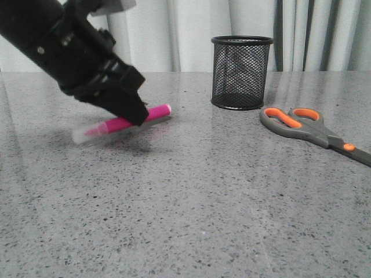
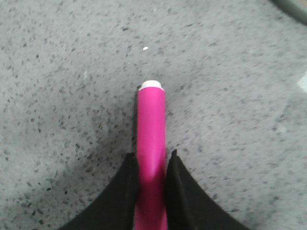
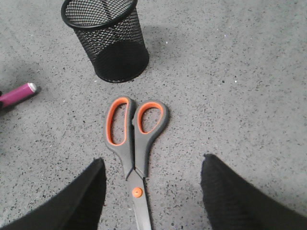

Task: Put pen and scissors into bin
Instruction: 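Lift the pink marker with the left gripper and drop it into the mesh cup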

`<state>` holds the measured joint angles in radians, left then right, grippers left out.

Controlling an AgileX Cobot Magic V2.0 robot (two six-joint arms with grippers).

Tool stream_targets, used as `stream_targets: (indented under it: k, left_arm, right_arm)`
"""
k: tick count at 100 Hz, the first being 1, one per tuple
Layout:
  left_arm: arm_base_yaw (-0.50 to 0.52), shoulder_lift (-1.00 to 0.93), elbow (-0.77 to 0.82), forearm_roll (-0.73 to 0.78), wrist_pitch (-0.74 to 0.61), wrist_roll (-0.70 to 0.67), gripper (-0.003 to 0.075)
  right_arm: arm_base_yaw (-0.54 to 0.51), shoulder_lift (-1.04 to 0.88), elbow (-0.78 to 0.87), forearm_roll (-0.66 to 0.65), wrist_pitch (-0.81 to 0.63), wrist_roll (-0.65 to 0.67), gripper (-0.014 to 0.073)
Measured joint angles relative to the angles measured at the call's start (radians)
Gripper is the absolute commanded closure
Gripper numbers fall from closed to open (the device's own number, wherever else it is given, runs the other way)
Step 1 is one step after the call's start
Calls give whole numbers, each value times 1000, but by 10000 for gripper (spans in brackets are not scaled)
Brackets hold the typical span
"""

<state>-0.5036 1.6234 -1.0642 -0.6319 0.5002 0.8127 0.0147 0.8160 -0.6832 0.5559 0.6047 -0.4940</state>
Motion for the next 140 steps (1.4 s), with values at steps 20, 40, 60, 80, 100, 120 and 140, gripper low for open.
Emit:
stream_targets:
  k: [20, 40, 60, 80, 100, 120, 140]
  left_arm:
    - [-36, -69, -114, -19, -4, -2, 740]
    - [-154, -42, -263, -73, -225, -2, 739]
    - [-225, 96, -414, -97, -415, -2, 739]
    - [-232, 265, -553, -124, -469, -2, 739]
    - [-232, 363, -619, -128, -479, -2, 739]
    - [-232, 405, -622, -129, -483, -2, 738]
    - [-232, 409, -622, -129, -483, -2, 671]
  right_arm:
    - [0, 0, 0, 0, 0, -2, 201]
    - [0, 0, 0, 0, 0, -2, 201]
    - [0, 0, 0, 0, 0, -2, 201]
    - [0, 0, 0, 0, 7, -2, 201]
    - [0, 0, 0, 0, 8, -4, 201]
    - [0, 0, 0, 0, 8, -4, 201]
    - [0, 0, 0, 0, 8, -4, 201]
